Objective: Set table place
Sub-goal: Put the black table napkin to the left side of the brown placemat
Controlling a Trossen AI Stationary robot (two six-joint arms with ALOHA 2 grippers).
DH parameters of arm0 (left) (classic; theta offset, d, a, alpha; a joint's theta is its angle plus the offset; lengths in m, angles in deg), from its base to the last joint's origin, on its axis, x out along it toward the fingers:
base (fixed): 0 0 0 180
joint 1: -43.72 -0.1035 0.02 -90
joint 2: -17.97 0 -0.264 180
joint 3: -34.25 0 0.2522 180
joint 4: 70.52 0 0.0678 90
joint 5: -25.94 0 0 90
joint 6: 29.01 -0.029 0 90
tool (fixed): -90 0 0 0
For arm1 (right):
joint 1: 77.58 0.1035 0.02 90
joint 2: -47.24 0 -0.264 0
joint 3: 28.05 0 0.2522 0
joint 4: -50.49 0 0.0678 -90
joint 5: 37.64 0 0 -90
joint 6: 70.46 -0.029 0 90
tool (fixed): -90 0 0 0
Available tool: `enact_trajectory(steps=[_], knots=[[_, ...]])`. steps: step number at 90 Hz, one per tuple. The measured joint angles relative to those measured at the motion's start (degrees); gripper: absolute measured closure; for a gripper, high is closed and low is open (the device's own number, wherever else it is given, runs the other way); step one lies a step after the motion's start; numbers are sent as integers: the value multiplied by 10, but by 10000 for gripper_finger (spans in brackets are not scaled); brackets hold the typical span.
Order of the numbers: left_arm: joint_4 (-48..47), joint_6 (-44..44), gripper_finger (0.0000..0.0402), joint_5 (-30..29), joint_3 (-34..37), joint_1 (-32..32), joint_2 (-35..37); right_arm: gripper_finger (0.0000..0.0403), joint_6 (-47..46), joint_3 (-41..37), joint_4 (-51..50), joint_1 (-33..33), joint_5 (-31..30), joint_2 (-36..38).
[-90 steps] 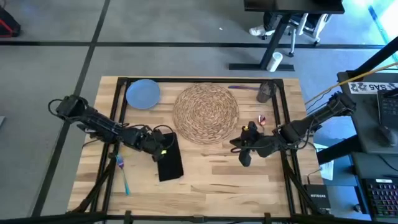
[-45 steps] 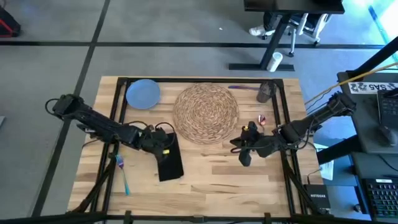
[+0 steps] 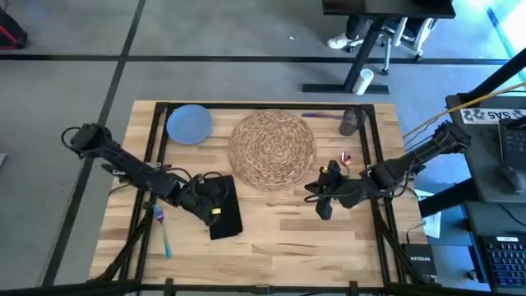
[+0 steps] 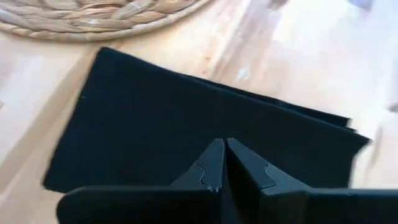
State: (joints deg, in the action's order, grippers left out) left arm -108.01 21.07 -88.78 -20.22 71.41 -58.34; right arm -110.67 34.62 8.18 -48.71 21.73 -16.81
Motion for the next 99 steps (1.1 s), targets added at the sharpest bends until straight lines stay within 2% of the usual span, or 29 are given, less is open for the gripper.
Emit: enact_trajectory(steps=[22,71,99], knots=[[14,11,402,-10,0,12,0,403,0,0,0,0,0,0],[110,-27,402,-15,-9,19,0,403,0,0,1,0,0,0],[108,-32,402,-15,-18,20,-2,403,0,0,1,0,0,0]])
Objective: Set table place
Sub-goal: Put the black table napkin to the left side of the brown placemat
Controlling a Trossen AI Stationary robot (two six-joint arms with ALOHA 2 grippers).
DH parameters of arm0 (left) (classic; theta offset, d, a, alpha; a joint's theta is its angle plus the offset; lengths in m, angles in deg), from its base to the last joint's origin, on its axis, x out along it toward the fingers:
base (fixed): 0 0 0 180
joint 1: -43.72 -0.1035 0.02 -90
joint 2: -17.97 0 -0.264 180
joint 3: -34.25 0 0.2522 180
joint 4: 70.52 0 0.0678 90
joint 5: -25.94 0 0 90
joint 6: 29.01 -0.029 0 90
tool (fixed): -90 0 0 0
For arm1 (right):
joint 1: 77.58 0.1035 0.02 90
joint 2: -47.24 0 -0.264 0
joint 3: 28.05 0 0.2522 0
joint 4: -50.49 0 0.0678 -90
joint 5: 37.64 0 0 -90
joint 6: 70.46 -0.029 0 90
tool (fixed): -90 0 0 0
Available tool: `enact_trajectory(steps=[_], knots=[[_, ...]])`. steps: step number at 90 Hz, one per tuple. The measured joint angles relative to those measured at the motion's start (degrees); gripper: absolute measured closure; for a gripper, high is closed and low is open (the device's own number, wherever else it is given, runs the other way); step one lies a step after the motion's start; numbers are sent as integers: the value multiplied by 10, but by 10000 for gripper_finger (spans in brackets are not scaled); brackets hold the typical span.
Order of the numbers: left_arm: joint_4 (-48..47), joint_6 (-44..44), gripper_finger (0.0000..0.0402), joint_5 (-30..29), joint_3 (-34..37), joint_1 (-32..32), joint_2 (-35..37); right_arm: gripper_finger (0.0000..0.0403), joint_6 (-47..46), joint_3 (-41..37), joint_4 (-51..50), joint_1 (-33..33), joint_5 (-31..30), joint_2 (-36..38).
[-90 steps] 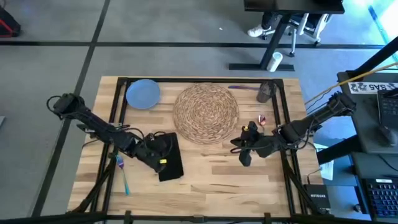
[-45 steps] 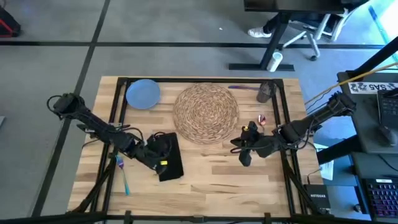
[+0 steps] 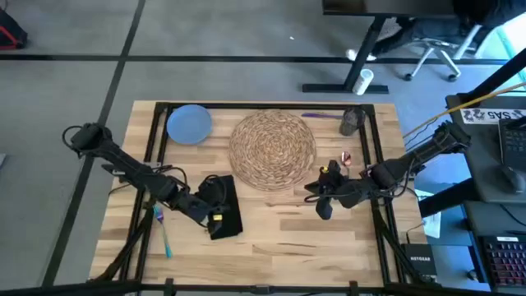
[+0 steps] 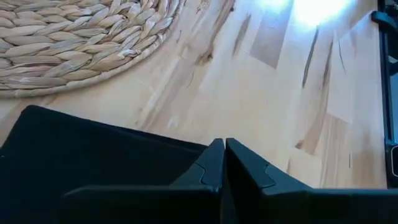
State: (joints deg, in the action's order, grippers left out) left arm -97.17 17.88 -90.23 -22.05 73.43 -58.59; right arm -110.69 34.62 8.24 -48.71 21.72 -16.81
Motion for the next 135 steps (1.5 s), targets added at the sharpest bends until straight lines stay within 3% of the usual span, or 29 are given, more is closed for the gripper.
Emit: enact_trajectory(steps=[37,62,114,135], knots=[[1,-38,402,6,-59,0,-53,403,0,0,0,0,0,0],[4,-22,402,46,-60,17,-76,403,-4,0,1,0,2,0],[37,45,402,48,-60,41,-153,403,-13,0,0,0,2,0],[6,68,402,48,-60,42,-176,403,-15,0,0,0,2,0]])
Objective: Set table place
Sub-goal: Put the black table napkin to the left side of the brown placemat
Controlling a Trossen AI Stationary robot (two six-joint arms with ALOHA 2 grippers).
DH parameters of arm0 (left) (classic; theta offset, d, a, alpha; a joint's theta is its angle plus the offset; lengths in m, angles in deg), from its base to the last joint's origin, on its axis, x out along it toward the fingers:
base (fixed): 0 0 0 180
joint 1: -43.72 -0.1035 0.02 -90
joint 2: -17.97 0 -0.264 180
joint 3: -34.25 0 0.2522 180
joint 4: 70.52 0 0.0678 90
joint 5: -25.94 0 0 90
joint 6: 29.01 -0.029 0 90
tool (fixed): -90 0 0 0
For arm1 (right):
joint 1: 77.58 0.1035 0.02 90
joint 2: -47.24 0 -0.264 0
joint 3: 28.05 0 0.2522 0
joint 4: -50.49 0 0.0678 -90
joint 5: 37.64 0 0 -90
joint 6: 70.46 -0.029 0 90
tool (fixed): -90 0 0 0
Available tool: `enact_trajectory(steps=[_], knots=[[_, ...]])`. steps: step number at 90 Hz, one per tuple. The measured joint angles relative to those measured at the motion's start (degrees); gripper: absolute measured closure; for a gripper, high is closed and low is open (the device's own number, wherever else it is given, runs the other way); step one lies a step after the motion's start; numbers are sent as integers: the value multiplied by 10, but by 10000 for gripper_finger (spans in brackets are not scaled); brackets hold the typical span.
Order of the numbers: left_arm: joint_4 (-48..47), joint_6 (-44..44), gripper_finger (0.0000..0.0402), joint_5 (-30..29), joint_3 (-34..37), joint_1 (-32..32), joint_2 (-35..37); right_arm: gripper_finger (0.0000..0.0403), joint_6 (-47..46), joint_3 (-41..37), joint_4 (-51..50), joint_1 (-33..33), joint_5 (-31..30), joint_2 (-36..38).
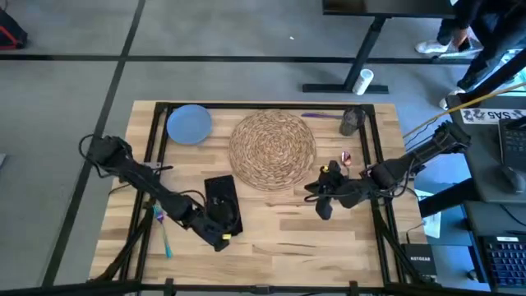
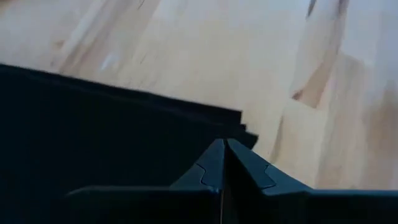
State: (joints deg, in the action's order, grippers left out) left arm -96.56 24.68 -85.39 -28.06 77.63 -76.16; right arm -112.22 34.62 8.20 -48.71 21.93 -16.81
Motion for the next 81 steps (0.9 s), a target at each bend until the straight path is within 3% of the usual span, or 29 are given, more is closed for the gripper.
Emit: enact_trajectory(steps=[81], knots=[[-186,147,402,-7,3,53,-10,403,0,0,-4,0,5,0]])
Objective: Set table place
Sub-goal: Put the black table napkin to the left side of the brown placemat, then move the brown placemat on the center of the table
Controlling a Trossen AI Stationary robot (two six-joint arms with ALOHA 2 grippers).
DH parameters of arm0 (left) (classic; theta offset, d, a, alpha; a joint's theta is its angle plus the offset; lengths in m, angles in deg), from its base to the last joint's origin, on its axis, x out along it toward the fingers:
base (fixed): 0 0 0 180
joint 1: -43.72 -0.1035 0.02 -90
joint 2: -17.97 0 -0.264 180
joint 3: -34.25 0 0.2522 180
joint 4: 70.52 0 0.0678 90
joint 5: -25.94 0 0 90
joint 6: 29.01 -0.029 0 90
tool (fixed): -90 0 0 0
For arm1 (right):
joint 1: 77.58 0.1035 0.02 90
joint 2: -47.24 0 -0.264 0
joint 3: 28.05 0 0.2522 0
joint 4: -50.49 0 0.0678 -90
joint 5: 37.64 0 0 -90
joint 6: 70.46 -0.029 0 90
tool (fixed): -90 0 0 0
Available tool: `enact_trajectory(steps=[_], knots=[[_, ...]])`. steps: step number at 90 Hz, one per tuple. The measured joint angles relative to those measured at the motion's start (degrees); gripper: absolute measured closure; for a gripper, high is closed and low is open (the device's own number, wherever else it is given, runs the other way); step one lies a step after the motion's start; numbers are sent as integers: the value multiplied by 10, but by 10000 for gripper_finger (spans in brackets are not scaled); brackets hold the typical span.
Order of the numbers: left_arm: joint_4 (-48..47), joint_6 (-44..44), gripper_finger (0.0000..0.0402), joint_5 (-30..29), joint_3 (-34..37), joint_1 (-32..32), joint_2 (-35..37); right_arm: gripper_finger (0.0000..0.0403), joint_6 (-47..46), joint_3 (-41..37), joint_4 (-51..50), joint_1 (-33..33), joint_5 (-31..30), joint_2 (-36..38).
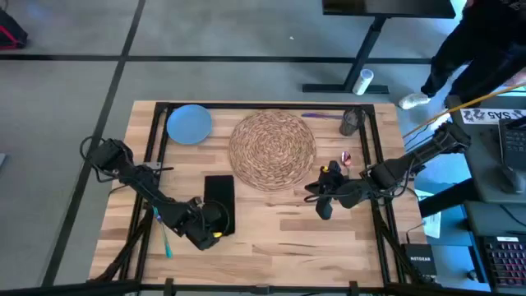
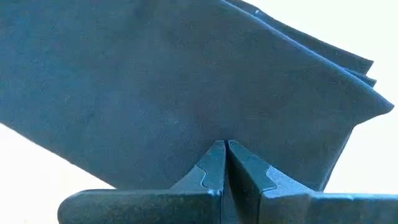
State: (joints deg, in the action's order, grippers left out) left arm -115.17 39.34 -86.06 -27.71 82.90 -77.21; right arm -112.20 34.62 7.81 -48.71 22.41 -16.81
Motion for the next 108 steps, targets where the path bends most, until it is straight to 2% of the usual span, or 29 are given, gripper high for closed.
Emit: enact_trajectory(steps=[25,34,45,61,77,91,108], knots=[[0,33,402,-1,2,6,11,403,-1,0,2,0,0,0],[4,36,402,-22,-1,6,22,403,-2,0,13,-3,-1,0],[10,29,402,-46,-3,1,27,403,7,0,25,-33,-5,-14],[17,15,402,-50,-3,-9,27,403,26,0,42,-101,-4,-48],[38,6,402,-69,-3,-19,27,403,61,0,71,-184,-8,-97],[93,6,402,-113,-3,-21,27,403,63,0,74,-247,-48,-167],[136,5,402,-145,-3,-21,28,403,67,0,115,-282,-56,-261]])
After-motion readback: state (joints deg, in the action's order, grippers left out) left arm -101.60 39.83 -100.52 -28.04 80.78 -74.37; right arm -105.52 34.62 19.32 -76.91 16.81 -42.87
